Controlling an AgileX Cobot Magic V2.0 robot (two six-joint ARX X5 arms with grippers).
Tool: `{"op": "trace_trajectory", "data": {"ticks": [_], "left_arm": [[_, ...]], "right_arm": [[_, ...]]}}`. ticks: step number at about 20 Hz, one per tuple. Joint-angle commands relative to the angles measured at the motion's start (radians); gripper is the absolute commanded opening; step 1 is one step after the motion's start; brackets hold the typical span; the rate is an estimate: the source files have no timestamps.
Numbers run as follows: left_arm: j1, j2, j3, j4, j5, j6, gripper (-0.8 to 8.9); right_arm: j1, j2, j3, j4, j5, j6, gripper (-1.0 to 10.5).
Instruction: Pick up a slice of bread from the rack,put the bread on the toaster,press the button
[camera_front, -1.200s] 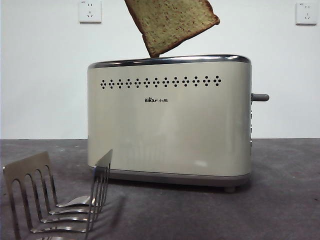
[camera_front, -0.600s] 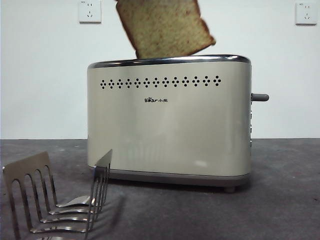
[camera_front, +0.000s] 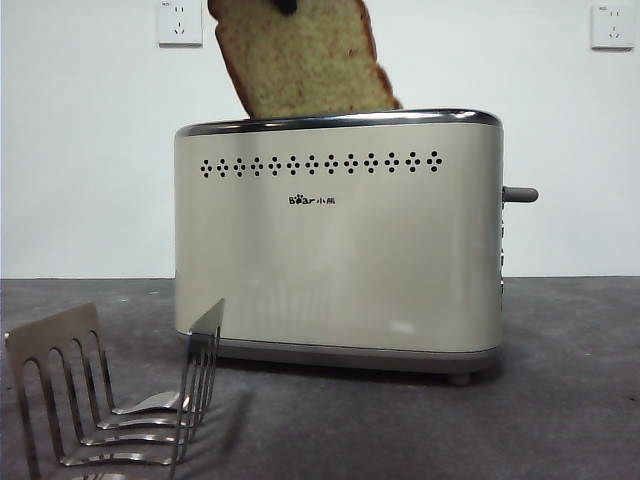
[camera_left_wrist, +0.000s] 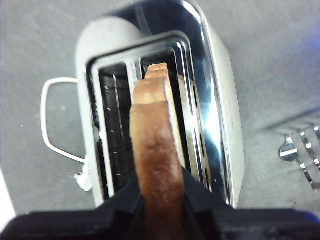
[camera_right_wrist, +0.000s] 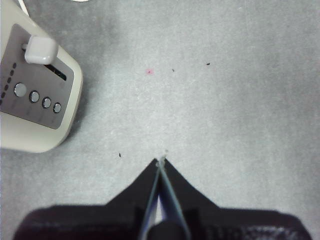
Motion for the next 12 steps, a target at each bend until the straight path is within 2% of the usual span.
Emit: {"op": "trace_trajectory", "data": {"ticks": [1, 12], "left_arm": [[0.007, 0.015, -0.003, 0.004, 0.007, 0.026, -0.1], [0.007, 0.11, -0.002, 0.004, 0.003, 0.061, -0.1]], "right_arm": [[0.0, 0.0, 0.004, 0.006, 0.002, -0.004, 0.0], [0.0, 0.0, 0.003, 0.011, 0.002, -0.006, 0.0]]}}
